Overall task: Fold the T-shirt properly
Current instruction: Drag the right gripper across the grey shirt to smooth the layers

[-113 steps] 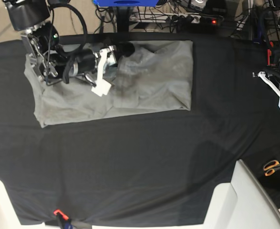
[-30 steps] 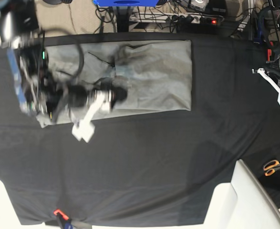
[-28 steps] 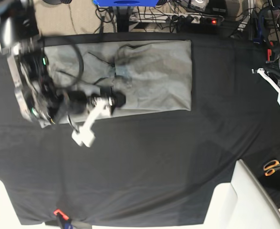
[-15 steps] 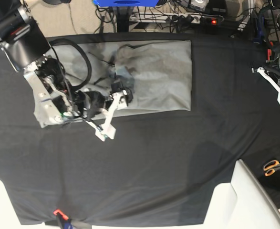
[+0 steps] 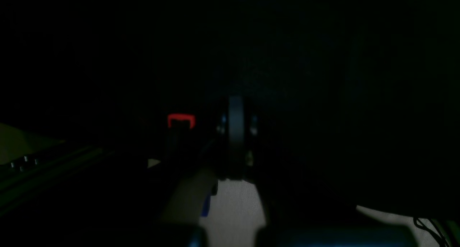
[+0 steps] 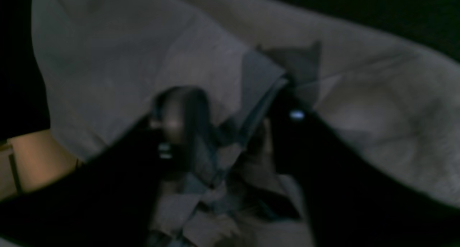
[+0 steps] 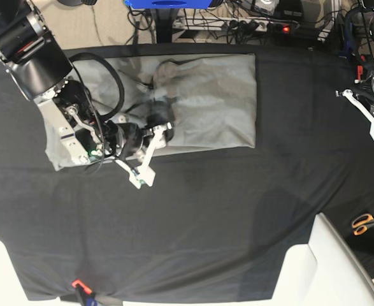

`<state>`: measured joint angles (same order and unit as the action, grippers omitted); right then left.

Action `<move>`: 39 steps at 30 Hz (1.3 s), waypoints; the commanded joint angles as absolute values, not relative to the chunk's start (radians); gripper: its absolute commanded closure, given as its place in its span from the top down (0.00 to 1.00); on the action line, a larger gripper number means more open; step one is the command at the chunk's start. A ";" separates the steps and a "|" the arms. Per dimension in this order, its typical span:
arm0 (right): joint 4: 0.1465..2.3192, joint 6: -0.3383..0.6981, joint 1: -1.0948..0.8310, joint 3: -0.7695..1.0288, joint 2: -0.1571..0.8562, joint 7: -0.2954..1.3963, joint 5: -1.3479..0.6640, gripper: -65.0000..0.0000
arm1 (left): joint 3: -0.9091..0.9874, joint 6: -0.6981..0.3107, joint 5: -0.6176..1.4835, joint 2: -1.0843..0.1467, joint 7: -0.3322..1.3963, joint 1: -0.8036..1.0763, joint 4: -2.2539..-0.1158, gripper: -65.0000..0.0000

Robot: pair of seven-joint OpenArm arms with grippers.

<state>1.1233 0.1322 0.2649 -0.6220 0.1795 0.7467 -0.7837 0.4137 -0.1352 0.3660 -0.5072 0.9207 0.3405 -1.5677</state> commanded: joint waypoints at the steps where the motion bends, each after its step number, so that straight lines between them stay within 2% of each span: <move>1: 1.135 0.142 0.292 -0.618 0.179 0.733 -0.794 0.30 | 0.423 -0.131 0.358 -0.530 0.908 0.338 -1.580 0.00; 5: 1.133 0.142 0.294 -0.618 0.180 0.733 -0.794 0.06 | 0.421 -0.131 0.358 -0.530 0.908 0.338 -1.578 0.00; 7: 1.136 0.142 0.294 -0.616 0.180 0.733 -0.794 0.00 | 0.421 -0.131 0.358 -0.530 0.906 0.338 -1.578 0.00; 26: 1.133 0.137 0.352 -0.616 0.185 0.742 -0.794 0.01 | 0.426 -0.131 0.358 -0.518 0.908 0.332 -1.577 0.00; 27: 1.133 0.137 0.351 -0.616 0.185 0.743 -0.794 0.03 | 0.426 -0.131 0.358 -0.518 0.908 0.332 -1.577 0.00; 29: 1.133 0.136 0.343 -0.613 0.185 0.756 -0.794 0.13 | 0.426 -0.131 0.358 -0.518 0.908 0.332 -1.577 0.00; 31: 1.138 0.117 0.340 -0.610 0.185 0.768 -0.794 0.31 | 0.424 -0.131 0.358 -0.518 0.908 0.332 -1.577 0.00; 33: 1.141 0.030 0.335 -0.610 0.186 0.769 -0.796 0.51 | 0.423 -0.131 0.358 -0.518 0.908 0.331 -1.577 0.00; 35: 1.141 -0.039 0.328 -0.611 0.186 0.769 -0.796 0.63 | 0.423 -0.131 0.358 -0.518 0.908 0.331 -1.577 0.00; 39: 1.256 -0.131 0.286 -0.575 0.232 0.762 -0.799 0.62 | 0.424 -0.131 0.358 -0.519 0.906 0.331 -1.577 0.00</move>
<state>1.2385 -0.1333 0.2554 -0.5877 0.2245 0.7830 -0.7918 0.4156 -0.1352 0.3656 -0.4961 0.9184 0.3355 -1.5650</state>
